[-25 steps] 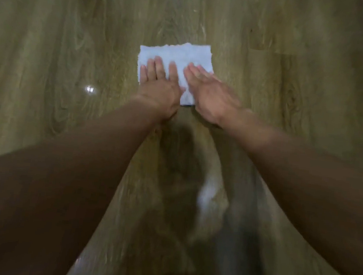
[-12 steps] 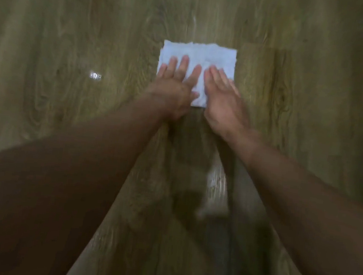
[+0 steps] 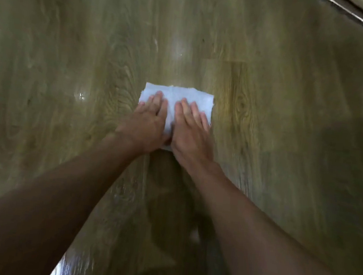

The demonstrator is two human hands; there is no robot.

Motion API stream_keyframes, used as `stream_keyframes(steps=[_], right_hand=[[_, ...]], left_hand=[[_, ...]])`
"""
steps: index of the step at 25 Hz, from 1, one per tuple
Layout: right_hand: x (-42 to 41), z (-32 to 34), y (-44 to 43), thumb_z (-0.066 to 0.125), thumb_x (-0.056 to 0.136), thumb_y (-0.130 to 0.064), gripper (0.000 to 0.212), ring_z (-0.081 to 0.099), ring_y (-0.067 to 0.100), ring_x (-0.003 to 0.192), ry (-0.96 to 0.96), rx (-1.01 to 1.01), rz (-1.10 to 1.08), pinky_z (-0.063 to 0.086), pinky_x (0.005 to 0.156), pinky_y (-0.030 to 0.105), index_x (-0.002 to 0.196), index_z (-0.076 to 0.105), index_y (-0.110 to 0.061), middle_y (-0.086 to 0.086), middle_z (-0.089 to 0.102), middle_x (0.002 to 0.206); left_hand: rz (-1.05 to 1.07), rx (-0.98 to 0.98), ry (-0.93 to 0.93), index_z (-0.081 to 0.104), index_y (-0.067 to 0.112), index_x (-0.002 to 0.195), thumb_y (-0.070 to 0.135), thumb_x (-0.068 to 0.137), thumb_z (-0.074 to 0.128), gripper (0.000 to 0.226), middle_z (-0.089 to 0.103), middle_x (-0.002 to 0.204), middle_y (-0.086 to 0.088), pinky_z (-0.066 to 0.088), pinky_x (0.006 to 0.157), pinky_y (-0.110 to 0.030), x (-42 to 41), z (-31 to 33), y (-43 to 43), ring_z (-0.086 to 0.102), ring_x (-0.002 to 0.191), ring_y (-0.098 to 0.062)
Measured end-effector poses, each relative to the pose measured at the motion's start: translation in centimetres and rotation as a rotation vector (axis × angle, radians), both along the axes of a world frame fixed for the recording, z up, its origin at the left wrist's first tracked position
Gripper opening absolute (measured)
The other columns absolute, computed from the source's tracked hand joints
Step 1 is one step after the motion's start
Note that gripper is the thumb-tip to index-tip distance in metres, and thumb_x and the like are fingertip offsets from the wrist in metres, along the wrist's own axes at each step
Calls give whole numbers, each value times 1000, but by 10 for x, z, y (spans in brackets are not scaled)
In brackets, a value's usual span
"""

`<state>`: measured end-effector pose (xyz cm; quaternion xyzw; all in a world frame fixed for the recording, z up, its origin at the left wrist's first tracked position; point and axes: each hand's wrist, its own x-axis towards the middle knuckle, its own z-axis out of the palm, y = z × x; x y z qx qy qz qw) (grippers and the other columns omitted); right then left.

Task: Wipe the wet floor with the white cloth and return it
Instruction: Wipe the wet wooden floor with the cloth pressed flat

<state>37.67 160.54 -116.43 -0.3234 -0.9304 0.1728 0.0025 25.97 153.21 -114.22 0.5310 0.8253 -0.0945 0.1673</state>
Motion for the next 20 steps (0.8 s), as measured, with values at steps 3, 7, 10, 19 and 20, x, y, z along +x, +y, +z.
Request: stream_keyframes(steps=[3,7,10,19,20], right_hand=[[-24,-7,31,22,104,-31,53,6,17,149,-82,71,64,4,121,36,154,15,-15,-1,13,162],[-33,-2,60,16,104,-33,53,1,14,149,-97,5,123,0,120,34,155,11,-19,-5,6,163],[11,1,11,17,102,-29,54,10,22,149,-50,81,25,10,120,40,152,23,-13,3,18,161],[-27,-3,89,15,104,-34,53,0,15,149,-183,54,137,2,120,34,155,9,-22,-7,4,163],[-29,-2,95,14,104,-34,52,-2,14,149,-191,34,158,1,120,33,155,9,-22,-7,3,163]], left_hand=[[57,-85,-41,-1,-1,151,42,100,35,77,-8,158,-23,4,119,-47,-17,3,31,-4,147,-36],[174,-79,-117,-10,1,151,41,101,22,70,-15,158,-21,-1,121,-46,-14,8,51,-11,147,-35],[30,90,-43,-11,-1,150,32,100,6,63,-15,155,-29,-5,118,-55,32,-5,0,-13,143,-47],[201,62,-49,-18,7,149,41,98,19,72,-26,154,-21,-14,117,-51,15,-28,63,-25,142,-38],[218,34,-45,-19,8,149,40,98,17,71,-27,154,-20,-14,117,-50,16,-28,69,-26,142,-37]])
